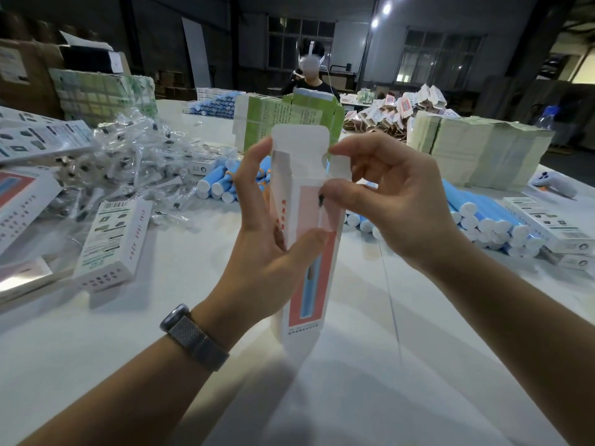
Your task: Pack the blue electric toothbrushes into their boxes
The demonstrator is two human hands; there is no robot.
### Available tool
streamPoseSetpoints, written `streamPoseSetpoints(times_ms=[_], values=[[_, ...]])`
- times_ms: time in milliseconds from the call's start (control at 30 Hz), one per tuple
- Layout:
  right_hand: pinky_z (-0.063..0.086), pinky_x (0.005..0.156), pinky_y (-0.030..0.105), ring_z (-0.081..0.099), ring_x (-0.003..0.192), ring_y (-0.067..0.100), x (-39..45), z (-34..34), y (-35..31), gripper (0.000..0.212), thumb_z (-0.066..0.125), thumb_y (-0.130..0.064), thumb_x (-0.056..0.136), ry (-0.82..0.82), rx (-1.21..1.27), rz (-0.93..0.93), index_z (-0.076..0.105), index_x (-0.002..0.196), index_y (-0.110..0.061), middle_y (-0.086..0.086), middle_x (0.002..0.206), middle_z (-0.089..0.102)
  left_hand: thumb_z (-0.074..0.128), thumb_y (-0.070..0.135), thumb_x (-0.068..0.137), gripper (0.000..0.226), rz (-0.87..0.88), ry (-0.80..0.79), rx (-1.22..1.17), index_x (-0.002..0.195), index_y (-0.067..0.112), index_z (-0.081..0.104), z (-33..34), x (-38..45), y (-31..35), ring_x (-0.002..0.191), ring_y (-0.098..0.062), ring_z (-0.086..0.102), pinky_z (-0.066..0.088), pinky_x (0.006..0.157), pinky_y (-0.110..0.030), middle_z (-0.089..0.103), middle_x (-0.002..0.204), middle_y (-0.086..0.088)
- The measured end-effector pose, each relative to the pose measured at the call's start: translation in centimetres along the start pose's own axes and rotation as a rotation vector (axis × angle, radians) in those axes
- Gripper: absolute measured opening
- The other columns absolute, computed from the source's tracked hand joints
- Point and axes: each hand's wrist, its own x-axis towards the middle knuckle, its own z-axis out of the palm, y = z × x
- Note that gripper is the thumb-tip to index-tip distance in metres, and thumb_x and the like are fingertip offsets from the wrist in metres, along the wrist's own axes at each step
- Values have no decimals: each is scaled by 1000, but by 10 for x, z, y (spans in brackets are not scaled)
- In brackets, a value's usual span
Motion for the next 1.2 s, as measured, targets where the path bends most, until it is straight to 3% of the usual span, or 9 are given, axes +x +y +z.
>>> streamPoseSetpoints(times_ms=[167,467,567,667,733,833,967,1067,1200], values=[[51,68,39,55,77,11,-3,4,1,28,79,-23,78,7,29,-19,65,101,-28,10,98,60,53,-6,87,78,21,2,-6,141,34,12,0,0,-2,109,-15,64,57,83,-27,51,127,-3],[51,70,31,58,80,16,-4,14,5,15,74,-24,80,20,58,-90,63,91,-25,-1,89,61,49,28,102,31,64,4,30,128,23,33,4,4,-2,93,-12,69,55,72,-20,58,105,15],[50,69,36,57,77,21,-6,11,7,12,68,-26,85,-25,120,-65,63,97,-25,0,91,61,45,25,102,24,89,-7,13,125,22,36,3,5,-2,91,-10,66,54,74,-20,60,103,7],[49,62,52,57,74,37,-7,7,10,15,61,-24,90,-97,178,-51,63,104,-21,11,94,61,41,15,103,16,69,-34,-67,118,20,39,2,4,0,90,-31,62,56,73,-36,57,106,-16],[50,65,58,60,79,42,-7,6,11,16,66,-26,88,-94,159,-53,67,105,-26,20,95,62,39,14,102,14,54,-41,-96,114,22,40,1,3,2,89,-26,62,56,74,-34,55,105,-17],[51,61,42,62,73,35,-7,7,8,12,73,-37,85,-73,148,-43,72,96,-33,17,85,66,37,16,103,14,34,-45,-106,113,24,39,0,2,4,88,-8,61,53,74,-23,55,102,-2],[48,61,21,60,68,11,-6,6,5,25,71,-44,84,-56,88,-55,68,98,-24,-9,86,68,36,23,102,12,18,-53,-124,113,25,40,2,0,4,88,-6,61,53,73,-22,56,99,11],[49,63,25,58,71,14,-5,5,5,29,69,-44,83,-53,56,-73,68,98,-19,0,90,64,37,23,102,13,6,-50,-144,113,27,41,3,-1,4,85,-11,58,53,71,-24,54,96,6],[52,65,51,58,87,39,-5,2,8,22,75,-31,84,-48,32,-83,74,99,-15,14,97,59,36,19,102,14,-3,-41,-138,114,25,40,3,0,3,85,-10,58,55,72,-24,57,97,12]])
